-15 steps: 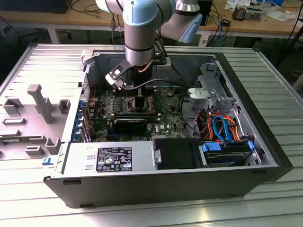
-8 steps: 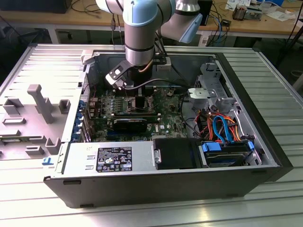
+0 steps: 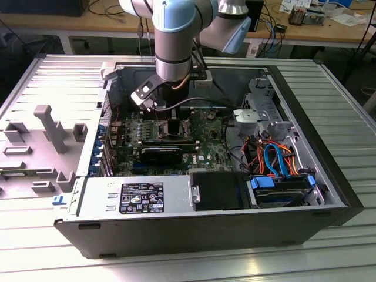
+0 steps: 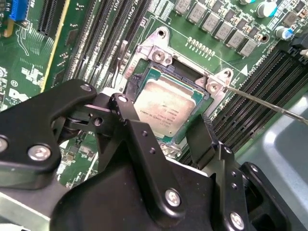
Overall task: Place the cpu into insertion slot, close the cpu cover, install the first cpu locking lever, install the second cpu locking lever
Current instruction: 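Place the cpu into insertion slot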
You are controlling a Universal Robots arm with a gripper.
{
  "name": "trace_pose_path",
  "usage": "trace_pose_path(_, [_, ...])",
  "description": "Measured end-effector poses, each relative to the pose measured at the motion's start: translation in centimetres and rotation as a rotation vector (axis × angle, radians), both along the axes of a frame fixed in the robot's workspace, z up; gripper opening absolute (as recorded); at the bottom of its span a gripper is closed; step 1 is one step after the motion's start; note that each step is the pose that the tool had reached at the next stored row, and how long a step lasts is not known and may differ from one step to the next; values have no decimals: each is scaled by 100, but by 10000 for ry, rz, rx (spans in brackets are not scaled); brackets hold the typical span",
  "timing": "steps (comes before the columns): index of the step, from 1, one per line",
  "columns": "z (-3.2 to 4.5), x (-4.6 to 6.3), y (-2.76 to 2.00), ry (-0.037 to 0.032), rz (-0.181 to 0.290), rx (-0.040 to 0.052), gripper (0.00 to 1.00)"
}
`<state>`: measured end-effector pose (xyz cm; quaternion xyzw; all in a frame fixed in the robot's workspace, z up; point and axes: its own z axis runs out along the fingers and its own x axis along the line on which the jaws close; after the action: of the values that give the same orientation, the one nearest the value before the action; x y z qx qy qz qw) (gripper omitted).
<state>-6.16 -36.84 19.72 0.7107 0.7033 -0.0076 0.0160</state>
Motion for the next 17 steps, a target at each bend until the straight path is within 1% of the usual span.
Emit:
trace_pose_path(5, [0,0,3,0,-4,-6,68])
trace_pose_path(9, [3,0,31,3,-53,-6,68])
trace_pose_path(17, [9,0,45,2,-72,-5,68])
